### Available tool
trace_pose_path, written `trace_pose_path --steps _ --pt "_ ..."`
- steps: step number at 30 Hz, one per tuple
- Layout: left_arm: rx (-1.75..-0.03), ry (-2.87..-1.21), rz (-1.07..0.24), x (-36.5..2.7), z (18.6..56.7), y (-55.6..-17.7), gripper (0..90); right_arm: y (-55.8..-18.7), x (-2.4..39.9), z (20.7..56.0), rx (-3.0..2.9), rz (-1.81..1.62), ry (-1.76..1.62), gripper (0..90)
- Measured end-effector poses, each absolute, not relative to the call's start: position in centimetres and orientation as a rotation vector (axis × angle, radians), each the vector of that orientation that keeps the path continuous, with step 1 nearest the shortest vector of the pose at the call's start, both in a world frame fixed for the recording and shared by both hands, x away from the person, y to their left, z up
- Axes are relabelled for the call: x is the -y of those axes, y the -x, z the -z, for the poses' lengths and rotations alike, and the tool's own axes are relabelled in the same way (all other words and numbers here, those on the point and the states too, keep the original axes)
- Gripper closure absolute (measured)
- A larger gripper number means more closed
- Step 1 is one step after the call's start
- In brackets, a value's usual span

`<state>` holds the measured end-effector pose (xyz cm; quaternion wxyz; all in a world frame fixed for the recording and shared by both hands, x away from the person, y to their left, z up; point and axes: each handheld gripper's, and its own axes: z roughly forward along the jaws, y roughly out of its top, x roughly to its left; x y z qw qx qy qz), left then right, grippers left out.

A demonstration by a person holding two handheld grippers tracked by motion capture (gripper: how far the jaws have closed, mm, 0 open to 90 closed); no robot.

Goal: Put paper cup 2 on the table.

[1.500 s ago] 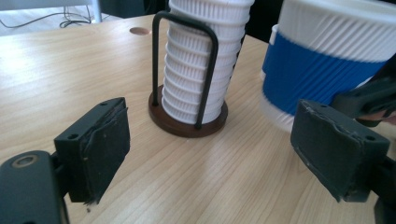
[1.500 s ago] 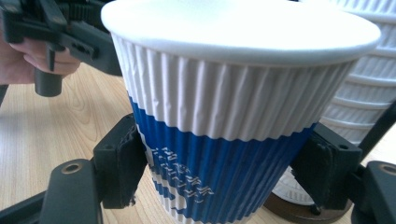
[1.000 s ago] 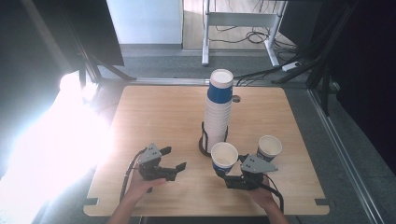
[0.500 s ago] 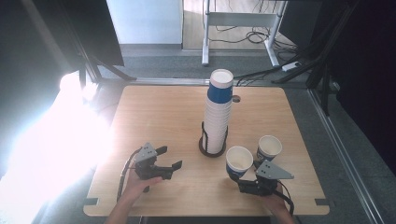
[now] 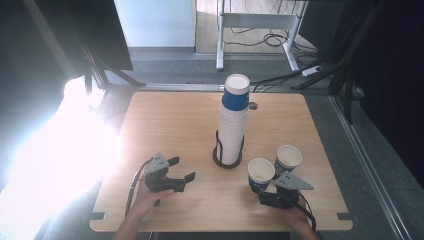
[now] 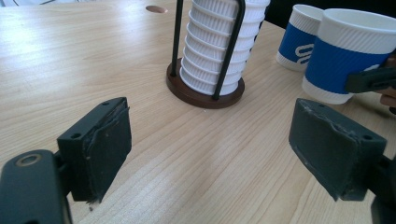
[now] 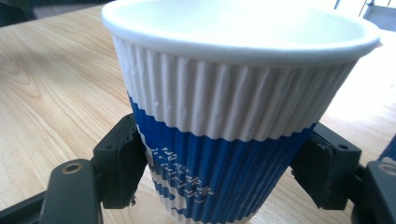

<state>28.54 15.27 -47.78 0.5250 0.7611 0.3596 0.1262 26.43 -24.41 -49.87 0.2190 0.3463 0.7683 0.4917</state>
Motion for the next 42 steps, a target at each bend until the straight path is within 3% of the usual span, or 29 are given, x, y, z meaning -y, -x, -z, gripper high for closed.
trace_pose_path --steps 22,27,30,42 --pt "-0.842 -1.82 -0.299 -15.0 47.9 -28.4 13.7 -29.2 23.2 51.2 -2.176 -1.22 -1.079 24.3" --pt "-0.837 -1.825 -0.297 -15.0 47.9 -28.4 13.7 -29.2 23.1 51.3 -2.191 -1.212 -1.091 17.1" --pt "-0.837 -1.827 -0.299 -15.0 47.9 -28.4 13.7 -28.9 23.2 51.1 -2.182 -1.22 -1.084 13.5" --pt "-0.834 -1.825 -0.302 -15.1 47.8 -28.1 13.7 -26.3 24.3 49.8 -2.1 -1.297 -1.072 13.5"
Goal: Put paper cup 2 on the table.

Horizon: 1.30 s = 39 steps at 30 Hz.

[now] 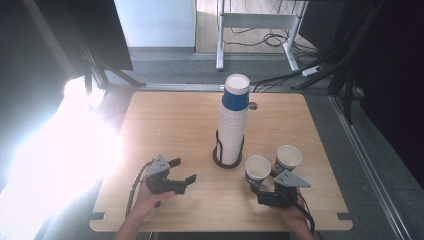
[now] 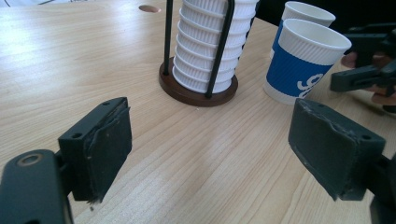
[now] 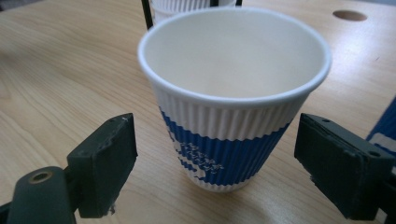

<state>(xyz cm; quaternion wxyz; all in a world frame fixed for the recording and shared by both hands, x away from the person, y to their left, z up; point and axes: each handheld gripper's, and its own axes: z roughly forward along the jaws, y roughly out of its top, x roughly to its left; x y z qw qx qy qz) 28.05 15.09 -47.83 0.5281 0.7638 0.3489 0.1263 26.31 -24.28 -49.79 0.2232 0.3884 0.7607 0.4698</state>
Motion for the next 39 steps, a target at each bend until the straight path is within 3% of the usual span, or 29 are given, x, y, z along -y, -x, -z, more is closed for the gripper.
trace_pose_path --steps 10,15,18,29,39 --pt "-0.805 -1.836 -0.327 -14.6 47.3 -27.5 13.7 -24.1 25.6 46.8 -2.013 -1.4 -1.032 15.2" --pt "-0.774 -1.853 -0.34 -13.9 46.9 -26.9 13.7 -23.2 25.0 44.7 -1.977 -1.521 -0.94 24.4" --pt "-0.758 -1.862 -0.351 -13.5 46.7 -26.6 13.7 -23.1 23.8 44.0 -2.012 -1.562 -0.877 25.3" --pt "-0.718 -1.871 -0.351 -12.9 46.2 -25.7 13.6 -24.0 18.4 45.1 -2.19 -1.57 -0.738 29.7" --pt "-0.722 -1.884 -0.355 -12.7 46.5 -25.6 13.7 -24.2 18.1 46.0 -2.216 -1.583 -0.765 30.3"
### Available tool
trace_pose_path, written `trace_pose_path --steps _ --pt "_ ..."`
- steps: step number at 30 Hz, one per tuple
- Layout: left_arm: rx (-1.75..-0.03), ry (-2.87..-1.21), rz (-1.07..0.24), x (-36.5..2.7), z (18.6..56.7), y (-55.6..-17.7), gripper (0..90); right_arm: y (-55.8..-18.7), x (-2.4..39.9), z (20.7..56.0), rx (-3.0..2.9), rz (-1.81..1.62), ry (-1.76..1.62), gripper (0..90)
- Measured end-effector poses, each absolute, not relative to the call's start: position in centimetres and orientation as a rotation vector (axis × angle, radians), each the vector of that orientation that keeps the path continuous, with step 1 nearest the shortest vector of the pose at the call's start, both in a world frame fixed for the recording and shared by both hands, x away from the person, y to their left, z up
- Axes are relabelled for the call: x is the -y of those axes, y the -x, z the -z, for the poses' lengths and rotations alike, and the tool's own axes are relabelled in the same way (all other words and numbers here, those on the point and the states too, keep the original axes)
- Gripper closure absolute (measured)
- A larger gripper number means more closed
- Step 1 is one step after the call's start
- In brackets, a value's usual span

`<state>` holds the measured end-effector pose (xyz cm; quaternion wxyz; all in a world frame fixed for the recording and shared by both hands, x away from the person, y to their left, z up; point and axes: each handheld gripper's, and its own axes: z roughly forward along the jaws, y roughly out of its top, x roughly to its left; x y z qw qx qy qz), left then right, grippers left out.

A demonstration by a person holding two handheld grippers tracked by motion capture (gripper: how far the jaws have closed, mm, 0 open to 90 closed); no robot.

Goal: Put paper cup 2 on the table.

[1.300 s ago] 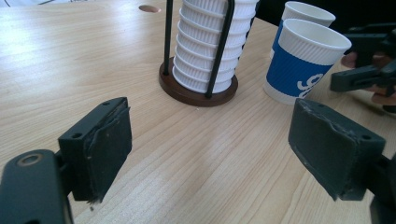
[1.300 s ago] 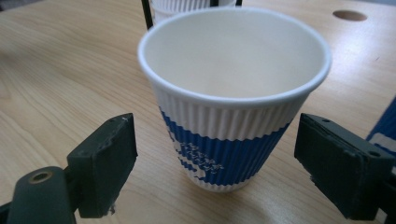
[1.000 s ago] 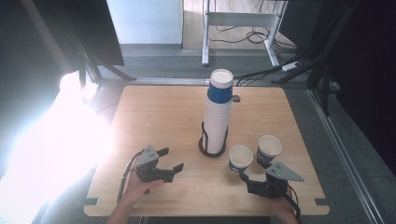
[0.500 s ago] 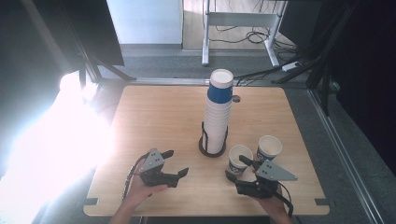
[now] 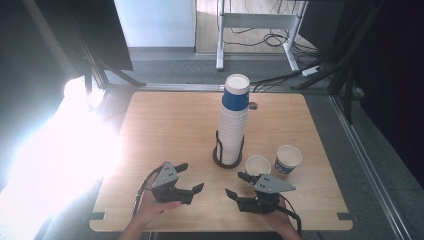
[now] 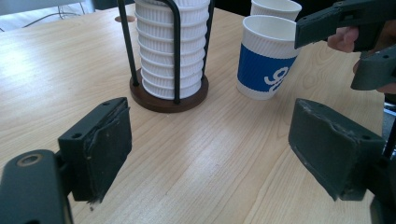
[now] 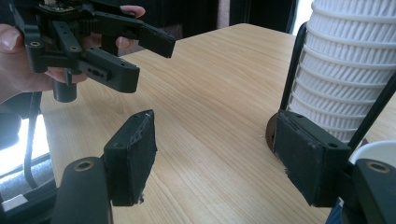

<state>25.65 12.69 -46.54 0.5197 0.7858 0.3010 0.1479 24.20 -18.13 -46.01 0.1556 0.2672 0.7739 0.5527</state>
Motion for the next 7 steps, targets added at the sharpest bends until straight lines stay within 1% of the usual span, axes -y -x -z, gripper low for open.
trace_pose_path --steps 7 --pt "-0.719 -1.889 -0.361 -12.72 46.47 -25.68 13.7 -24.09 18.3 45.82 -2.202 -1.608 -0.756 29.8"
